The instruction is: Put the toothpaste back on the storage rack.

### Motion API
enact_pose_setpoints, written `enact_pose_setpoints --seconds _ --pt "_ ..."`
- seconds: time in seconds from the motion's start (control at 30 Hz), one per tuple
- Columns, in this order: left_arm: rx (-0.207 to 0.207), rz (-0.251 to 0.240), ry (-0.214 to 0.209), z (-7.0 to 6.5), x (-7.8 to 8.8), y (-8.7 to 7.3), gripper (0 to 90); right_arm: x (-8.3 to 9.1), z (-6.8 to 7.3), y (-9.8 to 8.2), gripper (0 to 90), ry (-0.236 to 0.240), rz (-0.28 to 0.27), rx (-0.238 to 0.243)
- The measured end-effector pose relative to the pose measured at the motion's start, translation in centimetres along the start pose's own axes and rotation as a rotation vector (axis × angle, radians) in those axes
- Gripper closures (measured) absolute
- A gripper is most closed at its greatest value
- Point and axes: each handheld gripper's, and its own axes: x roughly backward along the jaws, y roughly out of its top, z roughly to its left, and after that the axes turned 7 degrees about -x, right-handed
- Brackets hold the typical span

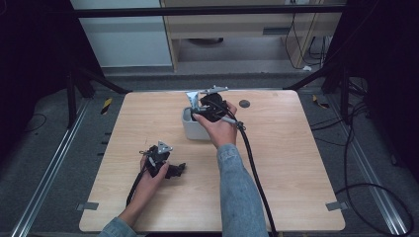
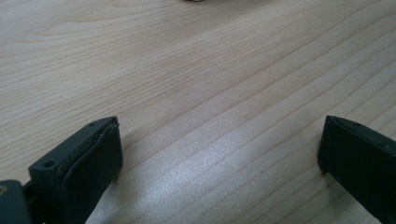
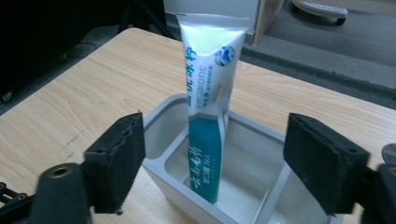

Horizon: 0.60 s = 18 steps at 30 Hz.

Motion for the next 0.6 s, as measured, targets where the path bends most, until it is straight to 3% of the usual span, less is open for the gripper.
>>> enact_pose_setpoints --seconds 0.2,0.37,0.5,0.6 --pt "0.005 -0.002 0.002 -0.1 0.0 0.0 0.0 0.8 -0.3 -0.5 11.8 -0.020 0.019 0.020" --pt "0.007 -0.003 0.003 -0.1 0.0 0.0 0.0 2.3 -0.4 -0.4 9.1 0.025 0.011 0.031" --pt "0.008 -0.002 0.005 -0.1 -0.1 0.1 0.0 3.0 -0.7 -0.4 7.6 0.038 0.005 0.035" --pt "0.009 -0.001 0.004 -0.1 -0.1 0.1 0.0 3.6 -1.0 -0.6 11.8 0.033 -0.002 0.039"
